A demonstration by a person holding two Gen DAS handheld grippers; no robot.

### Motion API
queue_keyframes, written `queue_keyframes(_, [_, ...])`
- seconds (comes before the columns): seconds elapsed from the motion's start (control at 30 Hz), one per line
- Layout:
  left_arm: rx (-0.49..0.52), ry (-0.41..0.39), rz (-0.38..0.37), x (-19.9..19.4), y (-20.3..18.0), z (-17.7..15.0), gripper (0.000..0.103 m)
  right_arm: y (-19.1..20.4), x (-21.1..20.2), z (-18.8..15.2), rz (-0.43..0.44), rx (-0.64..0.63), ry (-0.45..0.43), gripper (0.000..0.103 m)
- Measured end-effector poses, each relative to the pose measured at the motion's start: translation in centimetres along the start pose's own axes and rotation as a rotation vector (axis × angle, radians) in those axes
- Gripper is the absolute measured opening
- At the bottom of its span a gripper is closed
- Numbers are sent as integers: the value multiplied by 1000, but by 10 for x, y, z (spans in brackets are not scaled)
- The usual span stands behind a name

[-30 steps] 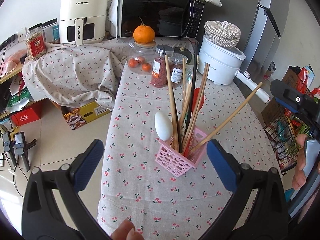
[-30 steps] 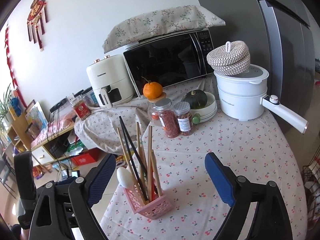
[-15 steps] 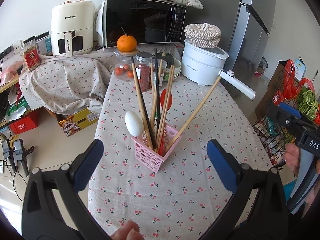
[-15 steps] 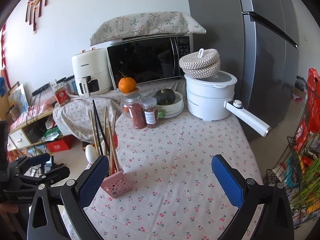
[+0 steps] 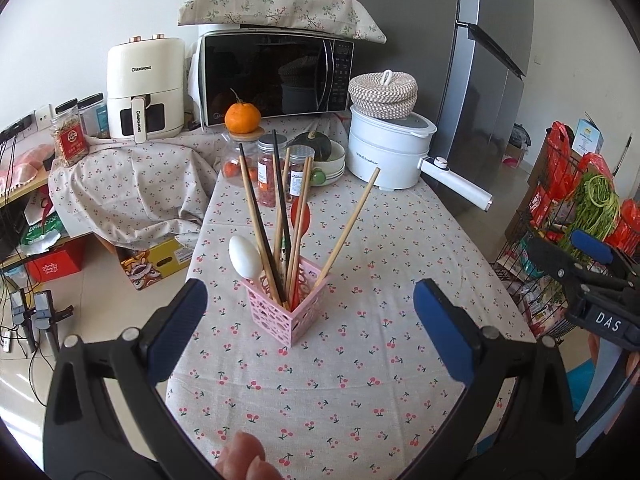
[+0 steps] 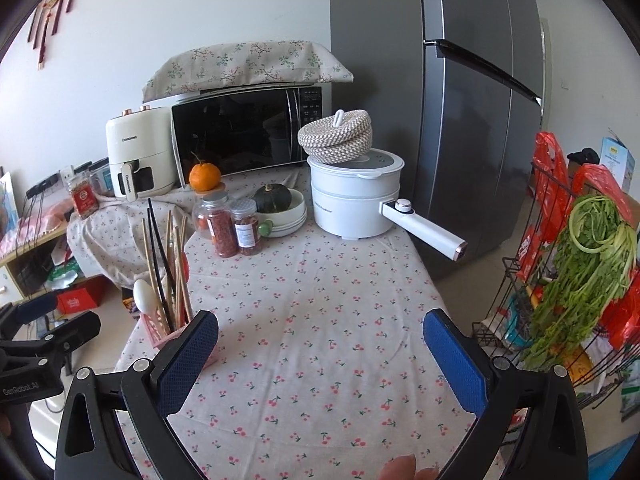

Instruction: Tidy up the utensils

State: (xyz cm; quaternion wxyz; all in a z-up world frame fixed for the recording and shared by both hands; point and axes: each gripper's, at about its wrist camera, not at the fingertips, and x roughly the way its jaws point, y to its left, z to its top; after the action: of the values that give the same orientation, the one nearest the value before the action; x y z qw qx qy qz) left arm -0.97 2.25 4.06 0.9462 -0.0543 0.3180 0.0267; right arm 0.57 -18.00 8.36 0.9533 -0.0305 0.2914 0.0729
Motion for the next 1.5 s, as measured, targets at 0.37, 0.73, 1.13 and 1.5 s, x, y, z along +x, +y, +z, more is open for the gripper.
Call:
queue_keyframes(0.37, [-18, -29, 20, -3, -8, -2, 102, 7, -9, -2, -52, 7, -25, 103])
queue_keyframes(0.73, [-21, -16, 30, -1, -8, -4, 102, 10, -6, -4, -51, -4, -17, 103])
queue_keyframes(1.13, [-50, -28, 46, -3, -2, -3, 102, 9, -2, -6, -52, -6, -8, 103])
queue_keyframes(1.5, [-45, -3, 61, -1, -3, -3, 102, 10, -2, -6, -53, -6, -7, 103])
